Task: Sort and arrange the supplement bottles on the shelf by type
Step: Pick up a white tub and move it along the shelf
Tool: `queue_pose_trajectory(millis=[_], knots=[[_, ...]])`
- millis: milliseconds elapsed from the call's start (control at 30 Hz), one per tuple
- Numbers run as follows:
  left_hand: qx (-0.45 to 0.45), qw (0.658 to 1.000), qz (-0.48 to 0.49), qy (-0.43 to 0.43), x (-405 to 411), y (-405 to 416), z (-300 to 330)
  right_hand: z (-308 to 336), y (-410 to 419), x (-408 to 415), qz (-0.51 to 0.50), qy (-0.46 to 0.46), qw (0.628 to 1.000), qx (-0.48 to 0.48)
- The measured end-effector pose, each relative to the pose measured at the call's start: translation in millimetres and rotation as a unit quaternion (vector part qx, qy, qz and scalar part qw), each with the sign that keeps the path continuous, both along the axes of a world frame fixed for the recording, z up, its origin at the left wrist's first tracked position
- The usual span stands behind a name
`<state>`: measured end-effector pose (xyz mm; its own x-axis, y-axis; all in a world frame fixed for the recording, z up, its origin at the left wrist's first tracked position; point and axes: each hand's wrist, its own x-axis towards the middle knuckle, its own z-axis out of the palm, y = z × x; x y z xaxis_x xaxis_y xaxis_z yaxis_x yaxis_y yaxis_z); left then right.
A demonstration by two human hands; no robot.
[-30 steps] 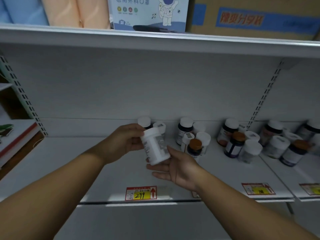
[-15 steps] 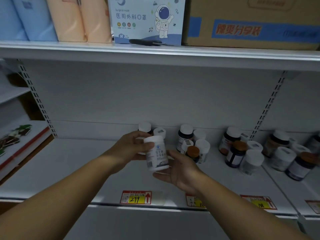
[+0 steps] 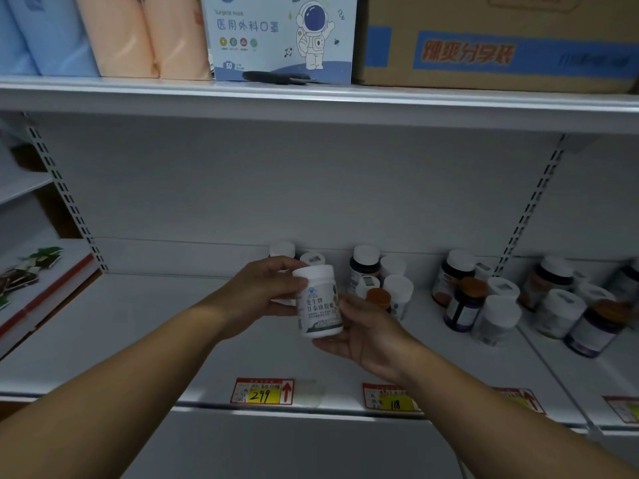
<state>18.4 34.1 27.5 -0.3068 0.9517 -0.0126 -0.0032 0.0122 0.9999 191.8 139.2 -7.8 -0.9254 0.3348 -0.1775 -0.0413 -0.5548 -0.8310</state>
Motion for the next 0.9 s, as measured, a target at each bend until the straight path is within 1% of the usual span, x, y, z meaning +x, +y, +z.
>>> queue_pose_trajectory(millis=[167, 400, 667, 900], knots=[[0.011, 0.999, -0.026, 0.015, 5, 5, 2, 0, 2, 7, 0.006, 0.01, 1.0, 0.018], [0.008, 0.997, -0.067, 0.034, 8, 16, 1, -4, 0, 21, -0.017, 0.015, 1.0, -0.007], [0.017, 0.989, -0.147, 0.016, 30, 47, -4, 2, -5, 51, -0.101, -0.014, 0.995, -0.01], [0.022, 0.978, -0.208, -0.005, 67, 84, -8, 3, -10, 96, -0.173, -0.015, 0.985, -0.014]])
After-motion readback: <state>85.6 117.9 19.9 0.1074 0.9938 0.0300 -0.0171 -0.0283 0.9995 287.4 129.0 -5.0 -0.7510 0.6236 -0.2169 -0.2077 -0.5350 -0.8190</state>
